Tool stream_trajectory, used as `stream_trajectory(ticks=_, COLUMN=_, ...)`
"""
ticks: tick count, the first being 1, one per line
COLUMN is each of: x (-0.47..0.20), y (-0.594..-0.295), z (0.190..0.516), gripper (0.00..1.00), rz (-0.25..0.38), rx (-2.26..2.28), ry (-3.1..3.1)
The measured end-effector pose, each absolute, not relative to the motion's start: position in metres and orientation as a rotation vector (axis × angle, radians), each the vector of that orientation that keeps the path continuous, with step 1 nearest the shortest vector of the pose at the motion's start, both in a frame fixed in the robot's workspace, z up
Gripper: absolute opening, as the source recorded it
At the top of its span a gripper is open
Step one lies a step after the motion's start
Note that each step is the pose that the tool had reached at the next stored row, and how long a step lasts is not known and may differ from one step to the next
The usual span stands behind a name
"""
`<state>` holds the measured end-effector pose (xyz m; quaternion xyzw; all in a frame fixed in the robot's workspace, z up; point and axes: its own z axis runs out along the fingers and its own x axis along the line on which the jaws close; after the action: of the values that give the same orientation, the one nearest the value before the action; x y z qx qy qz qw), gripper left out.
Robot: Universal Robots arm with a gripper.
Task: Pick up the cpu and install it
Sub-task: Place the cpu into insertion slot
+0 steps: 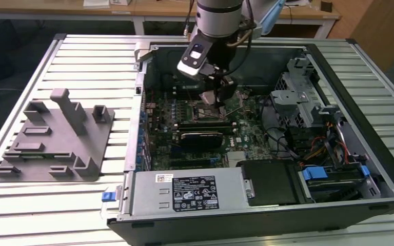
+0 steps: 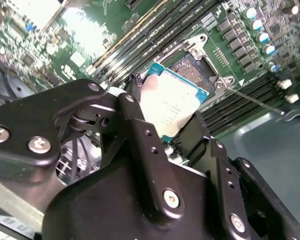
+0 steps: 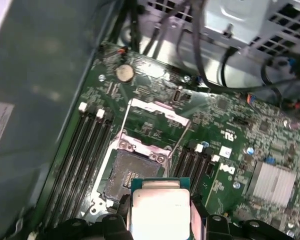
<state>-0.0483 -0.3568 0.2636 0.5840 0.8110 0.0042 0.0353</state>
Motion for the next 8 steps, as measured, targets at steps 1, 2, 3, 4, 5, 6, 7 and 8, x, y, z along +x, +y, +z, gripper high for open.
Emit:
stream_trajectory(ticks=1, x=-0.0483, y=-0.3567, z=0.2633, gripper=0.55, rz=0.012, rx=1.817, ry=2.476)
stream_trajectory(ticks=2, x=-0.0483, y=-0.3568, z=0.2630, gripper=0.55, rz=0.011, rx=1.839, ry=2.459)
stream_trajectory(ticks=3, x=-0.0483, y=-0.3568, z=0.2627, gripper=0.55, rz=0.010, rx=1.861, ry=2.442)
stream_trajectory(ticks=4, x=-0.0483, y=-0.3568, z=0.2623, gripper=0.55, rz=0.009, rx=1.883, ry=2.426)
stream_trajectory(ticks=5, x=-0.0483, y=-0.3568, z=0.2620, gripper=0.55, rz=0.008, rx=1.907, ry=2.407)
stream_trajectory(ticks=6, x=-0.0483, y=-0.3568, z=0.2616, gripper=0.55, rz=0.007, rx=1.928, ry=2.390)
stream_trajectory(ticks=7, x=-0.0483, y=-0.3568, z=0.2611, gripper=0.55, rz=0.006, rx=1.950, ry=2.372)
stream_trajectory(ticks=8, x=-0.0483, y=-0.3568, z=0.2607, gripper=0.55, rz=0.005, rx=1.971, ry=2.354)
